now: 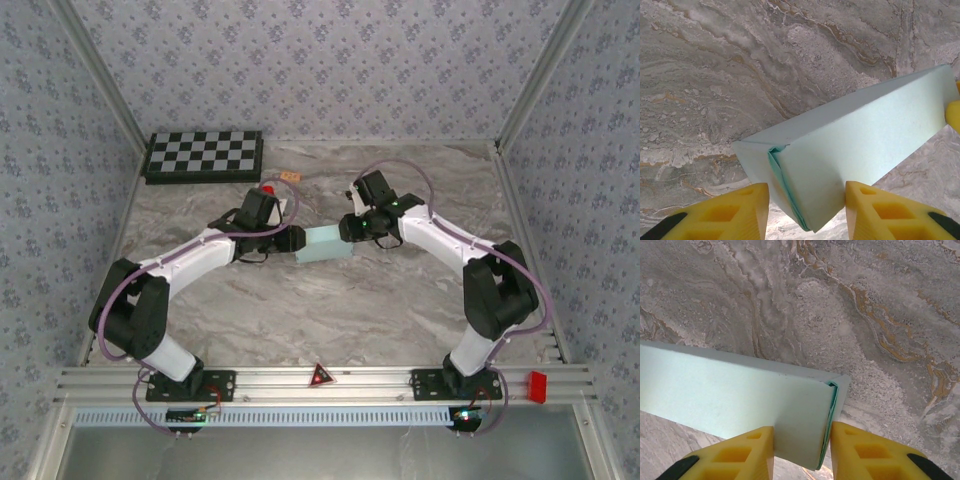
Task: Fold the paper box
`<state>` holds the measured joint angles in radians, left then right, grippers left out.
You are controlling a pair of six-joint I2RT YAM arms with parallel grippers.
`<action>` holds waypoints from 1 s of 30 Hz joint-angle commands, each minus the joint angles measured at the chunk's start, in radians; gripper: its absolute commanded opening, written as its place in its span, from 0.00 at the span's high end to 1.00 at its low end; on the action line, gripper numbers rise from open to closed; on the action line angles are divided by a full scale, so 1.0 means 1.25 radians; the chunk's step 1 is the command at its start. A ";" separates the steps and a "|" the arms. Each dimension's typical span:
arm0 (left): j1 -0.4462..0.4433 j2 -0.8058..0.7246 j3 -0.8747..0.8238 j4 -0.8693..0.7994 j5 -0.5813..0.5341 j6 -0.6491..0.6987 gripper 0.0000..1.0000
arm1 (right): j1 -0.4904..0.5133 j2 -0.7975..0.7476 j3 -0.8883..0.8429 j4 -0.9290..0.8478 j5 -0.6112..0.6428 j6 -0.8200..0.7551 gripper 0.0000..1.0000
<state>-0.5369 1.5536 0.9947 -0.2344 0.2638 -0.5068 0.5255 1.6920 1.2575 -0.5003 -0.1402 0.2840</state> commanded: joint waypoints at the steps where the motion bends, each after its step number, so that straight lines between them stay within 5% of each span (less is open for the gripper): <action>1: -0.003 0.012 -0.039 -0.115 -0.048 0.012 0.57 | 0.001 0.062 -0.021 -0.101 0.088 0.004 0.67; 17: -0.003 -0.002 0.002 -0.134 -0.056 0.022 0.55 | 0.003 0.057 0.037 -0.102 0.091 -0.011 0.65; 30: -0.005 -0.010 0.156 -0.188 -0.108 0.103 0.37 | -0.023 -0.030 0.093 -0.109 0.047 -0.021 0.61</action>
<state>-0.5388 1.5486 1.1397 -0.4278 0.1608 -0.4339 0.5079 1.7107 1.3624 -0.6121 -0.0917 0.2699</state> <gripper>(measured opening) 0.623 0.390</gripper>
